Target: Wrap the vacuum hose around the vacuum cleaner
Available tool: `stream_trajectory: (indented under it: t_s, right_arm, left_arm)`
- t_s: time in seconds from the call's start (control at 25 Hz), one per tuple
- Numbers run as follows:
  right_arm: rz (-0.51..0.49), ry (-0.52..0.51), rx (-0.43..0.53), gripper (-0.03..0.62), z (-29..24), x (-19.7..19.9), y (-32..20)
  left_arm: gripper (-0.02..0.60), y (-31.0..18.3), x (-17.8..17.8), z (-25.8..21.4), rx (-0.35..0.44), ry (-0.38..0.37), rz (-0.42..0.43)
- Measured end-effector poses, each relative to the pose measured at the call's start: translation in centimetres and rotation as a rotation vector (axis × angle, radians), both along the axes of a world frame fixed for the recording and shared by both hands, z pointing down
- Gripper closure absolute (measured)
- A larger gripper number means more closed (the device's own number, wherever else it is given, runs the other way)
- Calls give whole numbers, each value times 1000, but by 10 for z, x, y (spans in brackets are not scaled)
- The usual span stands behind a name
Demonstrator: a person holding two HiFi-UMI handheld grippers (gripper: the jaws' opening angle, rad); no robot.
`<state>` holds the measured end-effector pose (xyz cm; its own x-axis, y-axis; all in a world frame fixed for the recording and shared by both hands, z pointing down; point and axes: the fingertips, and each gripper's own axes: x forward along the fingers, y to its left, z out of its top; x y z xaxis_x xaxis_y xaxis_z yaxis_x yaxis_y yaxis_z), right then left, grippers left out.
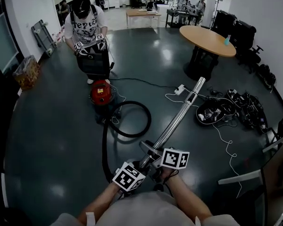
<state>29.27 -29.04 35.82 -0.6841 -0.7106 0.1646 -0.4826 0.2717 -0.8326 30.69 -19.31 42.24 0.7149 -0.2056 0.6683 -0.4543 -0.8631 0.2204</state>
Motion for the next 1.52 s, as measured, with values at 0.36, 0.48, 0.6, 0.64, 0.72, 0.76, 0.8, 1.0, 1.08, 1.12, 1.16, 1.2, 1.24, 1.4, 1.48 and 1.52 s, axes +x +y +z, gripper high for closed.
stream_trajectory:
  t_s: [0.36, 0.48, 0.6, 0.64, 0.72, 0.76, 0.8, 1.0, 1.08, 1.12, 1.16, 1.2, 1.24, 1.4, 1.48, 1.52]
  right_arm:
    - [152, -51, -2, 540, -8, 49, 6]
    - [140, -27, 16, 545, -14, 59, 9]
    - [134, -8, 30, 545, -21, 73, 10]
    - [136, -7, 33, 545, -23, 79, 8]
    - [146, -10, 40, 546, -26, 95, 5]
    - [153, -9, 44, 545, -27, 105, 3]
    - [158, -7, 47, 545, -27, 116, 1]
    - [128, 36, 77, 546, -22, 155, -10]
    - [100, 71, 87, 546, -19, 161, -18]
    - [86, 90, 90, 546, -19, 163, -22]
    - [69, 109, 94, 546, -18, 162, -25]
    - [48, 130, 99, 546, -18, 161, -28]
    - [25, 154, 105, 546, -18, 159, -31]
    - [-82, 270, 133, 546, -12, 145, -39]
    - [-131, 319, 141, 546, -9, 138, -42]
    - [-152, 342, 142, 546, -8, 134, -44]
  left_arm:
    - [451, 19, 45, -1, 16, 69, 16]
    - [445, 24, 60, -2, 60, 47, 57]
    - [420, 27, 71, -3, 109, -36, 132]
    - [409, 26, 76, -3, 129, -57, 154]
    - [382, 24, 85, -7, 154, -75, 194]
    - [354, 24, 89, -9, 153, -74, 211]
    - [324, 24, 93, -12, 146, -69, 224]
    - [311, 19, 101, -19, 151, -56, 208]
    - [313, 10, 100, -22, 177, -62, 176]
    - [311, 7, 99, -24, 185, -69, 159]
    - [313, 3, 96, -26, 192, -79, 142]
    - [313, 0, 93, -28, 202, -92, 124]
    - [313, -5, 90, -31, 214, -104, 105]
    - [313, -23, 78, -39, 252, -118, 22]
    - [313, -36, 73, -49, 275, -102, -19]
    - [313, -43, 71, -55, 291, -92, -34]
